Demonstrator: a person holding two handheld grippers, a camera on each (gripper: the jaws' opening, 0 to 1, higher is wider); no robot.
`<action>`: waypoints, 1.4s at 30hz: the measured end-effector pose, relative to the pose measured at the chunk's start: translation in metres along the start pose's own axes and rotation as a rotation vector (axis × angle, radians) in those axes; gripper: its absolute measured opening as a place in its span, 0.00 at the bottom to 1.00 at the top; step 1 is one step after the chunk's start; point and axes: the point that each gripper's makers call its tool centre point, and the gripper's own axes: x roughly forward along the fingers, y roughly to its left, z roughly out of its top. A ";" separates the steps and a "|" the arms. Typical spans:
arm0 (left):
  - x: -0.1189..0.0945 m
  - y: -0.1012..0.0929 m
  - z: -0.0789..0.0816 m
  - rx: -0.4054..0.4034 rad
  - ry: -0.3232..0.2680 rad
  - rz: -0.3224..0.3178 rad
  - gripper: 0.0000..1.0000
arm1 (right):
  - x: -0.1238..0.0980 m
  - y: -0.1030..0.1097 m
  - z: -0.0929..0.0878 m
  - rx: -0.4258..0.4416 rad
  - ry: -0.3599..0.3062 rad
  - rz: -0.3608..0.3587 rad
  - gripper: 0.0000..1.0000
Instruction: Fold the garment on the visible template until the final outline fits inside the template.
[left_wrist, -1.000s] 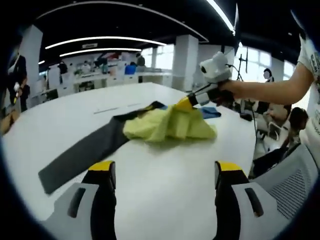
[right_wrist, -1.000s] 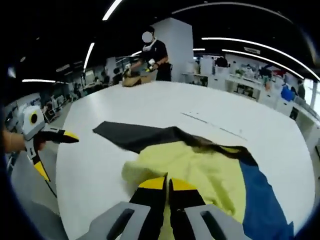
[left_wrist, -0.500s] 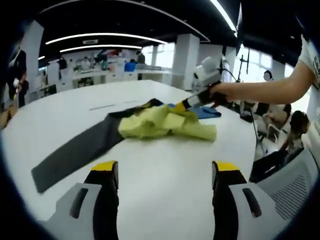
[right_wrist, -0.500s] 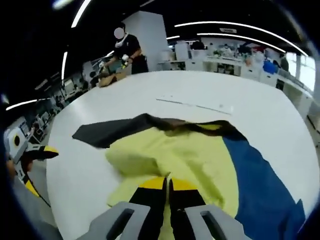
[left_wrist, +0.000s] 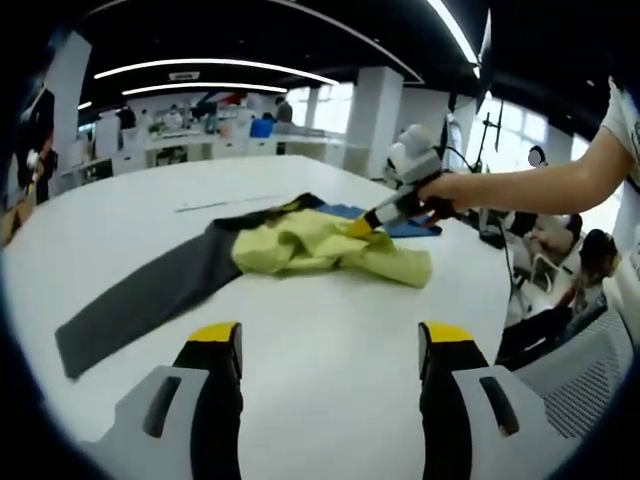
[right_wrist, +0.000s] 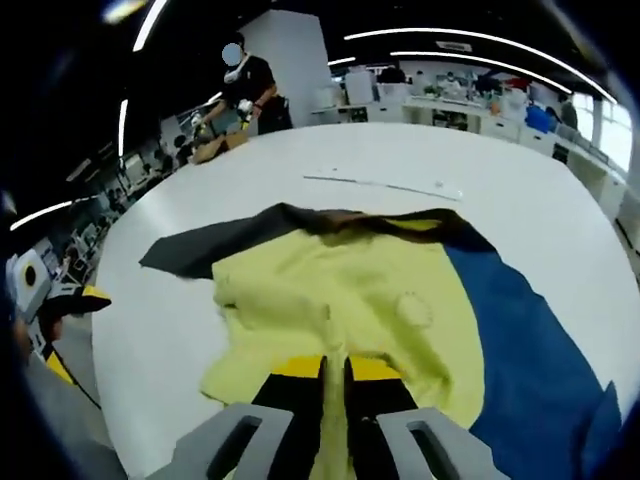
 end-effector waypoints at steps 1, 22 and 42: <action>0.000 -0.001 0.001 0.002 0.000 -0.001 0.67 | -0.004 -0.003 0.002 -0.004 -0.010 -0.014 0.13; 0.023 -0.013 0.029 -0.114 -0.057 -0.049 0.63 | -0.082 -0.024 -0.017 0.011 -0.066 -0.019 0.51; 0.083 -0.026 0.043 -0.189 -0.026 -0.034 0.50 | -0.097 -0.040 -0.072 -0.040 0.007 -0.044 0.44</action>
